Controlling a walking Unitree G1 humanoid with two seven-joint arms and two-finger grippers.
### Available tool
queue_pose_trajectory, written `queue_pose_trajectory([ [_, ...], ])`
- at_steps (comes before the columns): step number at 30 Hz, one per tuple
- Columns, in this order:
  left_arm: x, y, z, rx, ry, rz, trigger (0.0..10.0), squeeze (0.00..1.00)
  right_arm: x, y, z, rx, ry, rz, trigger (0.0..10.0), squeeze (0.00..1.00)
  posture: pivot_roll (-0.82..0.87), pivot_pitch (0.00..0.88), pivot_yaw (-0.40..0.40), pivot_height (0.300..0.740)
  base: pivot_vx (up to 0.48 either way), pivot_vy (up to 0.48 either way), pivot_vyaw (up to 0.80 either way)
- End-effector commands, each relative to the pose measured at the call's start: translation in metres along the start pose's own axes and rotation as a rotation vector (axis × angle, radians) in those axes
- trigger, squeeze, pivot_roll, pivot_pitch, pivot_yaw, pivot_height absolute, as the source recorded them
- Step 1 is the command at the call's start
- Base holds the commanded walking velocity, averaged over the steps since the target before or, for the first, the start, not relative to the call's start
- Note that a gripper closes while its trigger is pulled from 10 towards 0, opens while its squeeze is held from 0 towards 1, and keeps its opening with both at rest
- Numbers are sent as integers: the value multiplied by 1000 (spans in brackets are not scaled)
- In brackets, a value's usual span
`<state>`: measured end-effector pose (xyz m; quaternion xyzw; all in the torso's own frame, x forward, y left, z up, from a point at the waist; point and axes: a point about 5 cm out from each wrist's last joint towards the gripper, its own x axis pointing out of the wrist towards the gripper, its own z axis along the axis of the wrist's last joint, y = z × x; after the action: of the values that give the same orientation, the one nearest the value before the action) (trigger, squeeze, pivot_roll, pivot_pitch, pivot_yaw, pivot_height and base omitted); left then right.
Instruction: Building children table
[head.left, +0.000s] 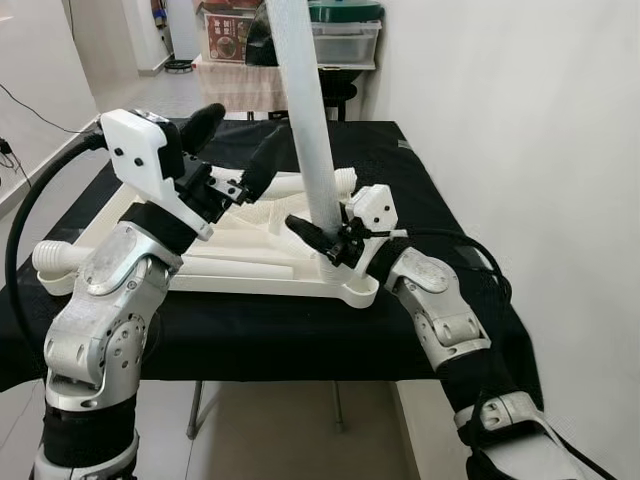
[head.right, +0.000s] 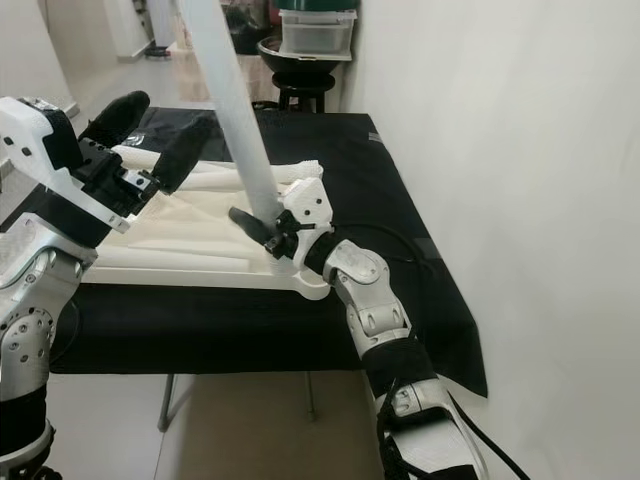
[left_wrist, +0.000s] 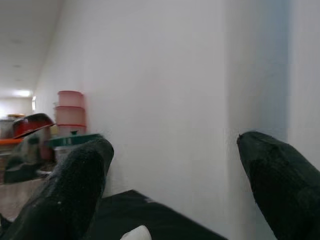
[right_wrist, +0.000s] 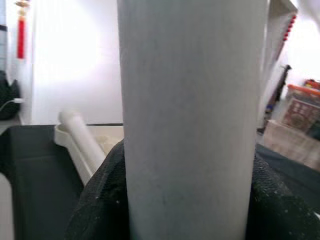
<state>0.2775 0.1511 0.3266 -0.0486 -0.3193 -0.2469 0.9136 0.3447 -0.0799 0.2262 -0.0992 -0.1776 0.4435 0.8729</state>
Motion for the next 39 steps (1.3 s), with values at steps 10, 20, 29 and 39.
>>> queue_pose_trajectory([
  [10,1,-21,-13,-198,29,-200,10000,0,0,15,5,-93,23,136,10000,0,22,0,-12,740,0,0,0],
  [20,-13,-28,-13,-258,36,-306,10000,0,-6,-22,4,16,65,-111,10000,0,19,0,-18,740,0,0,0],
  [29,-14,-28,-14,-209,57,-325,10000,0,-4,-20,-1,-24,114,-110,10000,0,21,0,-20,740,0,0,0],
  [39,-2,-19,-19,-102,77,-263,10000,0,5,15,-8,-212,198,101,10000,0,14,0,-11,740,0,0,0],
])
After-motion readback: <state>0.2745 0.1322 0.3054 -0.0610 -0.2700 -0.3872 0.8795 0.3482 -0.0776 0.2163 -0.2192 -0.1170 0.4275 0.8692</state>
